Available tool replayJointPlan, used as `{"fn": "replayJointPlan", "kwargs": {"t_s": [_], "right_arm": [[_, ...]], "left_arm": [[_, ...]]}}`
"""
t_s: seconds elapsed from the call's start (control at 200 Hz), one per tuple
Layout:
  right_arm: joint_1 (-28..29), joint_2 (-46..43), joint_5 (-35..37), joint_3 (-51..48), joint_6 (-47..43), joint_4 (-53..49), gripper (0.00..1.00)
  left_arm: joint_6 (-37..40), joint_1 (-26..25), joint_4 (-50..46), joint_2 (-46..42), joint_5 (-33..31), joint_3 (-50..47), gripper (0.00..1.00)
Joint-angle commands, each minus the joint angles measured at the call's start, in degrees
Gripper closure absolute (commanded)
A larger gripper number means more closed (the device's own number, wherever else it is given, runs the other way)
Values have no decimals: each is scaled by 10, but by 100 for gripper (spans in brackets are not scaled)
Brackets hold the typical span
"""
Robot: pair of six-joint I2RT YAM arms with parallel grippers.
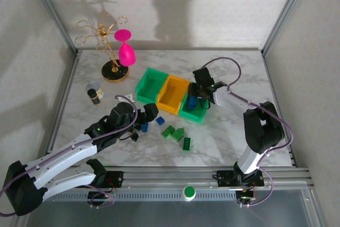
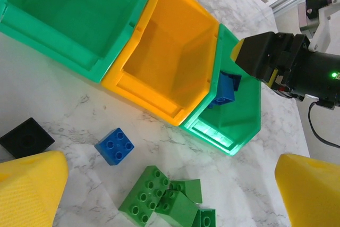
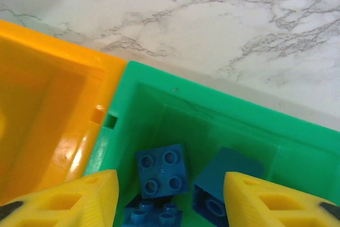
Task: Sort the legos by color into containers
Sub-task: Place the lego in the container, then pick up the lego from the center of the table.
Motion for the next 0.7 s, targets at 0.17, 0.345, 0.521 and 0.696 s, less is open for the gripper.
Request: {"fn": "replayJointPlan", "kwargs": {"t_s": [0.17, 0.345, 0.521, 0.696], "right_arm": [[41, -83, -4, 17, 6, -35, 45], [122, -104, 5, -11, 27, -28, 43], [207, -96, 22, -35, 47, -14, 42], [260, -56, 22, -37, 36, 0, 41]], "left_arm": [[18, -4, -30, -16, -28, 28, 0], [7, -4, -59, -42, -45, 20, 0], [-6, -3, -93, -84, -72, 0, 0], [-20, -3, -121, -113, -91, -14, 0]]}}
